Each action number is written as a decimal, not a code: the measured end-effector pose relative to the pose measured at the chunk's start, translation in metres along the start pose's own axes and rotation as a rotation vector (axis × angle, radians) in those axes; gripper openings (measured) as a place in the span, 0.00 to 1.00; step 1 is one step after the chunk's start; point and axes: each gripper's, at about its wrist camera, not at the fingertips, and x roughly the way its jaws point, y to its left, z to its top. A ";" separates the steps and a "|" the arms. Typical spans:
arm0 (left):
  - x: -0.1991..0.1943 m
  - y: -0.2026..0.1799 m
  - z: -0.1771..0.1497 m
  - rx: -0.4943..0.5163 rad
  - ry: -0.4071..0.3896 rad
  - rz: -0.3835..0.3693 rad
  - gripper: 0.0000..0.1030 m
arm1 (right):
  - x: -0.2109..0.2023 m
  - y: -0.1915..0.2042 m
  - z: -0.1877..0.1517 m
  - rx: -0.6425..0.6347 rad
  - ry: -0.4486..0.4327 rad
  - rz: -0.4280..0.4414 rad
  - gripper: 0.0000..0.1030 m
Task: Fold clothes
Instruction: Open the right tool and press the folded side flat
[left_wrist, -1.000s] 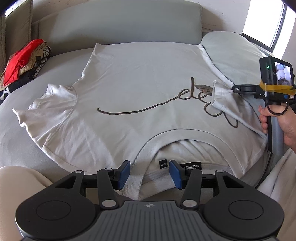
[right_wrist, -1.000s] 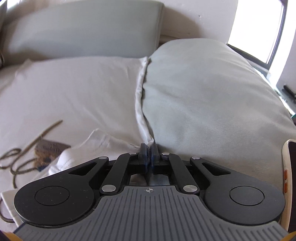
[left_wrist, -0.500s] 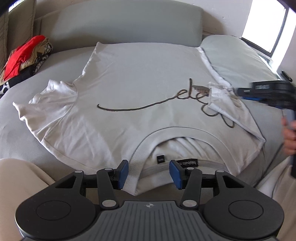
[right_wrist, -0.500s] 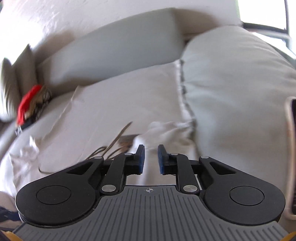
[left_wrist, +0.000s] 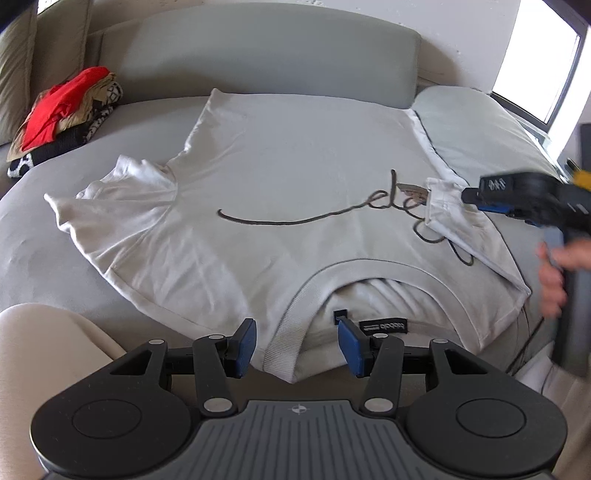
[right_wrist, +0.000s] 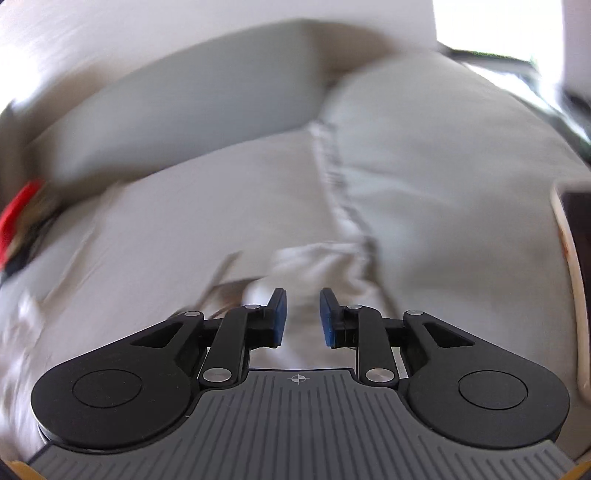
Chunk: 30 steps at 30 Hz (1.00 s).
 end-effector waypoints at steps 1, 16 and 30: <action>0.000 -0.001 -0.001 0.007 0.002 -0.002 0.47 | 0.007 -0.005 0.002 0.038 0.014 -0.018 0.26; 0.003 -0.012 0.000 0.031 0.014 0.002 0.47 | -0.012 -0.013 -0.029 -0.024 0.157 0.077 0.33; 0.004 -0.012 -0.003 0.020 0.024 -0.001 0.48 | -0.068 -0.069 -0.037 0.078 0.019 -0.024 0.07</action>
